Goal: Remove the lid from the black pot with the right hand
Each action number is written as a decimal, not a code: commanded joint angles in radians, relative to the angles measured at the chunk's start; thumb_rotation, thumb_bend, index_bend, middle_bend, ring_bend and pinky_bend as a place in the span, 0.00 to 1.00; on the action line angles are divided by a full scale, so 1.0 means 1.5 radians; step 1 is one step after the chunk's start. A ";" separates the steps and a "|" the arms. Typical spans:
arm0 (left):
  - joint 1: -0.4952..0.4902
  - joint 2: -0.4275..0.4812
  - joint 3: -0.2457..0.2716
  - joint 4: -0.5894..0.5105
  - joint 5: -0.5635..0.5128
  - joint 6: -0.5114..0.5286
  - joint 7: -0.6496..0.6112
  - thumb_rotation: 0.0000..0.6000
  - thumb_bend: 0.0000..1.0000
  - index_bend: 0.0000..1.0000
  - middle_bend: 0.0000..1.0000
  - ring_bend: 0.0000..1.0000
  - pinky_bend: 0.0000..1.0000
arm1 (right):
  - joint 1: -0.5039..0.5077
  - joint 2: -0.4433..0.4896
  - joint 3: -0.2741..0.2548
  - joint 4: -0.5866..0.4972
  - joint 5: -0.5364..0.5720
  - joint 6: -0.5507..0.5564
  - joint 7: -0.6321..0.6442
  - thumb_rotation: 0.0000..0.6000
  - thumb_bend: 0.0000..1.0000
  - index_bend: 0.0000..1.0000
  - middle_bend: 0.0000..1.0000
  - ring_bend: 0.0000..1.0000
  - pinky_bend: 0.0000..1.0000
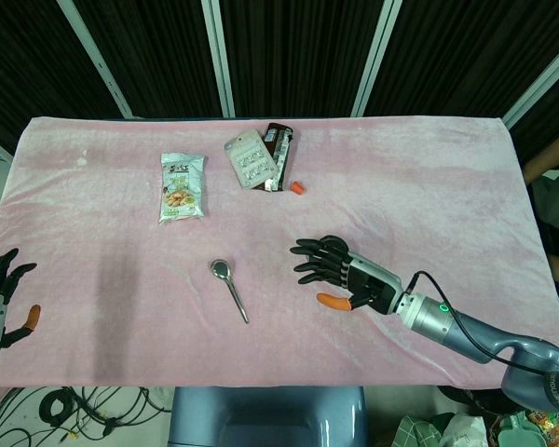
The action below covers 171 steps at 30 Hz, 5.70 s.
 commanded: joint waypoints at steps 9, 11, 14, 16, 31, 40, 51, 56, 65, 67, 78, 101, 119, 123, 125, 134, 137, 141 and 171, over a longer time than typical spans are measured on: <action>0.000 0.001 0.000 -0.001 0.000 0.000 -0.001 1.00 0.42 0.17 0.00 0.00 0.02 | 0.007 -0.004 -0.016 -0.014 0.026 -0.002 -0.041 1.00 0.29 0.08 0.08 0.16 0.18; 0.000 0.001 0.000 -0.001 0.000 0.000 -0.001 1.00 0.42 0.17 0.00 0.00 0.02 | 0.008 -0.003 -0.020 -0.013 0.028 -0.003 -0.048 1.00 0.29 0.08 0.08 0.16 0.18; -0.002 0.000 -0.001 -0.001 -0.002 -0.003 0.001 1.00 0.42 0.17 0.00 0.00 0.02 | 0.011 -0.003 -0.023 -0.011 0.035 -0.008 -0.057 1.00 0.29 0.08 0.08 0.16 0.18; -0.003 0.000 0.000 -0.001 -0.002 -0.005 0.003 1.00 0.42 0.17 0.00 0.00 0.02 | 0.012 -0.003 -0.024 -0.011 0.040 -0.010 -0.062 1.00 0.29 0.08 0.08 0.16 0.18; -0.002 0.001 0.000 -0.002 -0.002 -0.005 0.001 1.00 0.42 0.17 0.00 0.00 0.02 | 0.023 0.013 -0.041 -0.022 0.057 -0.034 -0.127 1.00 0.29 0.09 0.08 0.16 0.18; -0.001 0.002 0.001 -0.004 -0.003 -0.005 -0.001 1.00 0.42 0.17 0.00 0.00 0.04 | 0.001 0.014 -0.018 -0.005 0.153 -0.092 -0.426 1.00 0.28 0.11 0.12 0.18 0.18; -0.004 0.004 -0.001 -0.005 -0.008 -0.011 -0.002 1.00 0.42 0.17 0.00 0.00 0.04 | -0.017 -0.086 0.043 0.091 0.386 -0.139 -1.008 1.00 0.27 0.17 0.13 0.18 0.18; -0.004 0.005 0.000 -0.006 -0.008 -0.013 -0.001 1.00 0.42 0.17 0.00 0.00 0.04 | -0.012 -0.132 0.061 0.126 0.473 -0.149 -1.126 1.00 0.28 0.27 0.13 0.18 0.18; -0.005 0.005 -0.001 -0.007 -0.012 -0.015 0.004 1.00 0.42 0.17 0.00 0.00 0.04 | -0.004 -0.186 0.072 0.174 0.526 -0.168 -1.212 1.00 0.36 0.39 0.13 0.18 0.18; -0.006 0.005 -0.001 -0.007 -0.013 -0.015 0.005 1.00 0.42 0.17 0.00 0.00 0.04 | -0.003 -0.195 0.074 0.180 0.533 -0.173 -1.221 1.00 0.36 0.40 0.12 0.18 0.18; -0.008 0.005 -0.002 -0.009 -0.018 -0.020 0.009 1.00 0.42 0.17 0.00 0.00 0.04 | -0.003 -0.223 0.096 0.187 0.569 -0.207 -1.223 1.00 0.31 0.43 0.12 0.18 0.18; -0.009 0.007 -0.004 -0.012 -0.025 -0.023 0.011 1.00 0.42 0.17 0.00 0.00 0.04 | -0.002 -0.279 0.114 0.220 0.594 -0.243 -1.245 1.00 0.29 0.48 0.11 0.18 0.18; -0.011 0.007 -0.004 -0.013 -0.026 -0.026 0.012 1.00 0.42 0.17 0.00 0.00 0.04 | 0.000 -0.309 0.127 0.252 0.596 -0.266 -1.247 1.00 0.31 0.53 0.11 0.18 0.18; -0.010 0.008 -0.004 -0.014 -0.028 -0.026 0.011 1.00 0.42 0.17 0.00 0.00 0.04 | 0.002 -0.313 0.129 0.261 0.599 -0.275 -1.247 1.00 0.32 0.57 0.11 0.18 0.18; -0.010 0.009 -0.005 -0.014 -0.029 -0.026 0.011 1.00 0.42 0.17 0.00 0.00 0.04 | 0.003 -0.315 0.132 0.266 0.599 -0.279 -1.248 1.00 0.34 0.59 0.11 0.18 0.18; -0.010 0.010 -0.004 -0.016 -0.030 -0.028 0.010 1.00 0.42 0.17 0.00 0.00 0.04 | 0.001 -0.313 0.143 0.273 0.596 -0.292 -1.240 1.00 0.39 0.67 0.12 0.19 0.18; -0.011 0.011 -0.004 -0.017 -0.031 -0.029 0.011 1.00 0.42 0.17 0.00 0.00 0.04 | -0.002 -0.308 0.149 0.266 0.590 -0.295 -1.231 1.00 0.39 0.68 0.12 0.19 0.18; -0.011 0.011 -0.004 -0.018 -0.031 -0.030 0.011 1.00 0.42 0.17 0.00 0.00 0.04 | -0.004 -0.302 0.158 0.257 0.580 -0.289 -1.222 1.00 0.39 0.68 0.12 0.19 0.18; -0.010 0.009 -0.003 -0.021 -0.034 -0.029 0.017 1.00 0.42 0.17 0.00 0.00 0.04 | -0.155 -0.105 0.098 0.049 0.521 -0.190 -1.237 1.00 0.38 0.68 0.11 0.19 0.18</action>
